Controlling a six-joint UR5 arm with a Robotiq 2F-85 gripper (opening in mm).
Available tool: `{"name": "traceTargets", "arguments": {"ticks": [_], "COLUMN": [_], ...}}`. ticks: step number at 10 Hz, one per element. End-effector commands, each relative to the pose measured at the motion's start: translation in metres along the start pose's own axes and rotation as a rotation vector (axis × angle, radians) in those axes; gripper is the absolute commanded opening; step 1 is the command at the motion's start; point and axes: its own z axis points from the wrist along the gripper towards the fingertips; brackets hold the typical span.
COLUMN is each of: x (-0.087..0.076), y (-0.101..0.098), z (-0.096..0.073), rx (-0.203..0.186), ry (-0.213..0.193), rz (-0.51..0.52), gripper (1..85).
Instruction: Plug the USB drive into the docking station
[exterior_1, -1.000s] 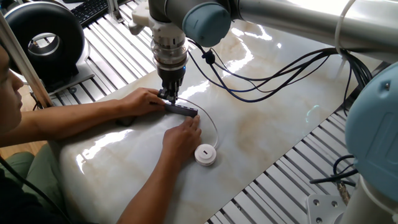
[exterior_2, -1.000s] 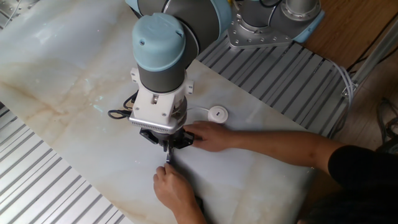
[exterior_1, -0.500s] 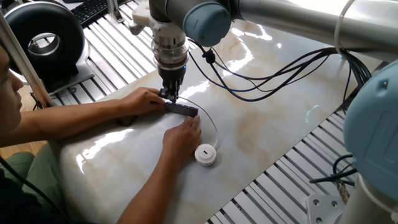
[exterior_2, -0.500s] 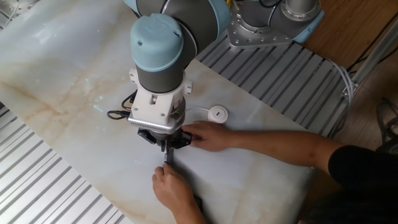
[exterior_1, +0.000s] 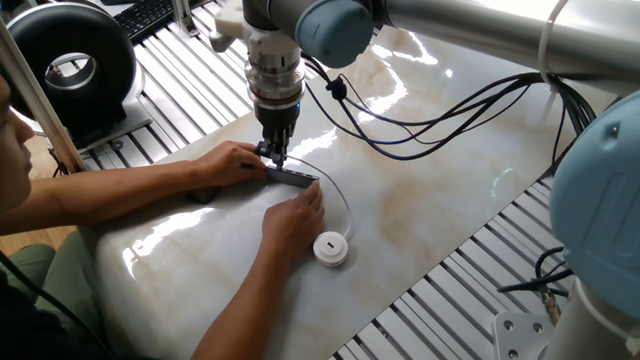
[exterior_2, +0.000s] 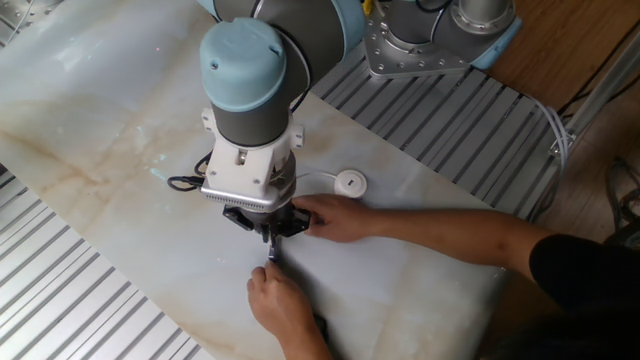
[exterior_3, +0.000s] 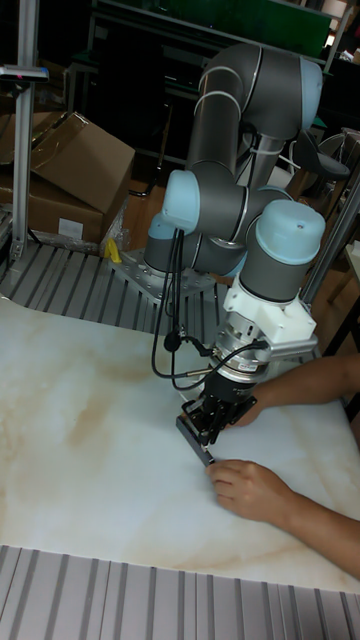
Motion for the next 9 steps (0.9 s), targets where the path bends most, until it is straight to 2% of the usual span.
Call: {"name": "traceTargets", "arguments": {"ticks": [1,9], "x": [0.0031,-0.0042], "y": [0.0036,0.0024], "z": [-0.0054,0.0017], "rx": [-0.003,-0.002], "ry": [0.007,-0.012], "rz": [0.008,0.003], "gripper": [1.3,1.3]}}
